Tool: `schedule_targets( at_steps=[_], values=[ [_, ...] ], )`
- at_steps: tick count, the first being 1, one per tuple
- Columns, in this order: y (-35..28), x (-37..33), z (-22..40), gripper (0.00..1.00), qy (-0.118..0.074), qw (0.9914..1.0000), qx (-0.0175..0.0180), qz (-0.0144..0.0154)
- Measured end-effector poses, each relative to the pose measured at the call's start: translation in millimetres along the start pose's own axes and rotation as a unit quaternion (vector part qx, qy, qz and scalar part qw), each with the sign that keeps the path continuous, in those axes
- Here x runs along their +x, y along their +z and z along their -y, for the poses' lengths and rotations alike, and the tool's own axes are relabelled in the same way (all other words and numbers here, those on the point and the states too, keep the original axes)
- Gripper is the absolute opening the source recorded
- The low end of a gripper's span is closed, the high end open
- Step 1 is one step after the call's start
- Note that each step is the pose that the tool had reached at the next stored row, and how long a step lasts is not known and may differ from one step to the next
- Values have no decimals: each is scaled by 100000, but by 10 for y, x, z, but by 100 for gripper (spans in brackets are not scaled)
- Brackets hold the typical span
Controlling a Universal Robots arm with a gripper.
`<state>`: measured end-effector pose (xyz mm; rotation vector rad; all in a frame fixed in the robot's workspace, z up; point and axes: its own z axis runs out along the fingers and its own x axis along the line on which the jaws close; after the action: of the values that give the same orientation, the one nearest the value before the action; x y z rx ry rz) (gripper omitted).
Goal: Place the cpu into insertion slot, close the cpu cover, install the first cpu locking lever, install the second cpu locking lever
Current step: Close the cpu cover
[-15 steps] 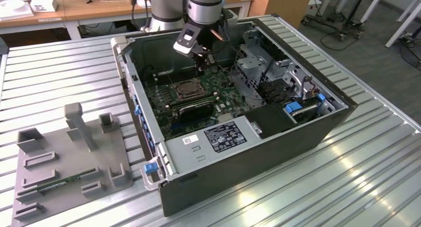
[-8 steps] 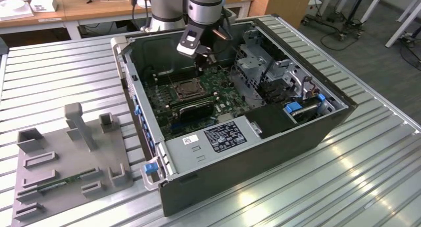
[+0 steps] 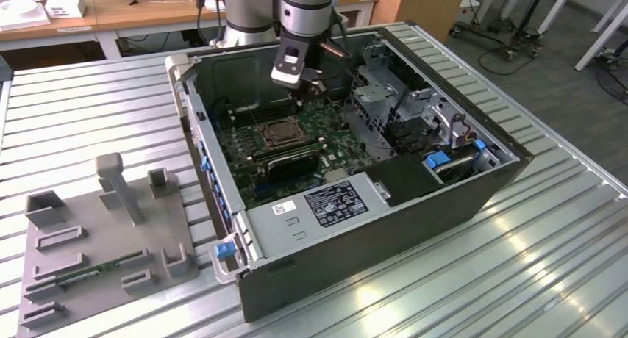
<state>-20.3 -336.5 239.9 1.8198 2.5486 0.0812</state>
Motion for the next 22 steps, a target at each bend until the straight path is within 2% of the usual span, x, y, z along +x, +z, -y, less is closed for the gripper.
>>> schedule_targets(
  at_steps=[3,6,9,11,14,17,20,22],
  values=[
    [1,0,0,11,-2751,99962,62,-132],
    [0,0,0,11,-5443,99851,127,-258],
    [1,0,0,11,-8211,99661,188,-389],
    [1,0,0,11,-9982,99499,229,-472],
    [1,0,0,11,-12573,99204,289,-596],
    [1,0,0,11,-15147,98843,345,-720],
    [1,0,0,11,-17618,98431,402,-837],
    [1,0,0,11,-19404,98094,443,-923]
  ],
)
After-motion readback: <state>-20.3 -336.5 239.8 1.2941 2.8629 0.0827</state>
